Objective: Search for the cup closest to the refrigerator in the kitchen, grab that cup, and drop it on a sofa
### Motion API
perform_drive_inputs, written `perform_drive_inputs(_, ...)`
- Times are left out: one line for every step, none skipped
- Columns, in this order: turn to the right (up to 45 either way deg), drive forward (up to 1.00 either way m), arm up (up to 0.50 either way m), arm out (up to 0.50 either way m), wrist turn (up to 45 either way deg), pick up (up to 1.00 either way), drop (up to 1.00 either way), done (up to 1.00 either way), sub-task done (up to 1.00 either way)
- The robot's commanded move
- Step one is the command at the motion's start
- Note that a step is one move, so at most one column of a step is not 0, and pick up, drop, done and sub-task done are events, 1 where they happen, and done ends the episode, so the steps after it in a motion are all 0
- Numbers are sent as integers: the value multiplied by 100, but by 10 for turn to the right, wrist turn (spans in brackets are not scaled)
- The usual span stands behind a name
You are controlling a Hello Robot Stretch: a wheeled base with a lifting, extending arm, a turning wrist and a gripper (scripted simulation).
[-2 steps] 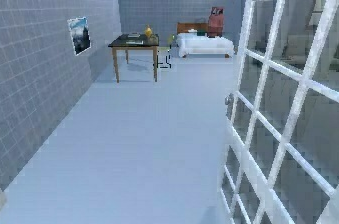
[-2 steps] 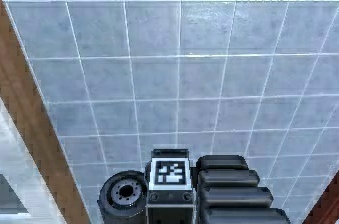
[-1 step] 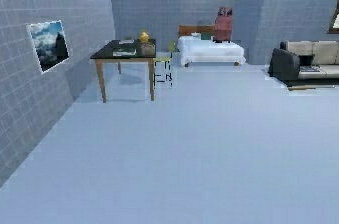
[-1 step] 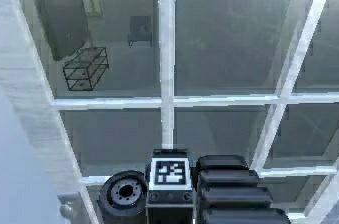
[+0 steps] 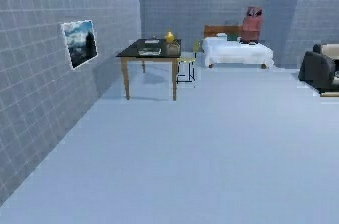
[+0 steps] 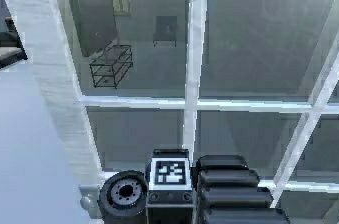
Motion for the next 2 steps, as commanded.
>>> perform_drive_inputs(0,45,0,0,0,0,0,0,0)
perform_drive_inputs(420,0,0,0,0,0,0,0,0)
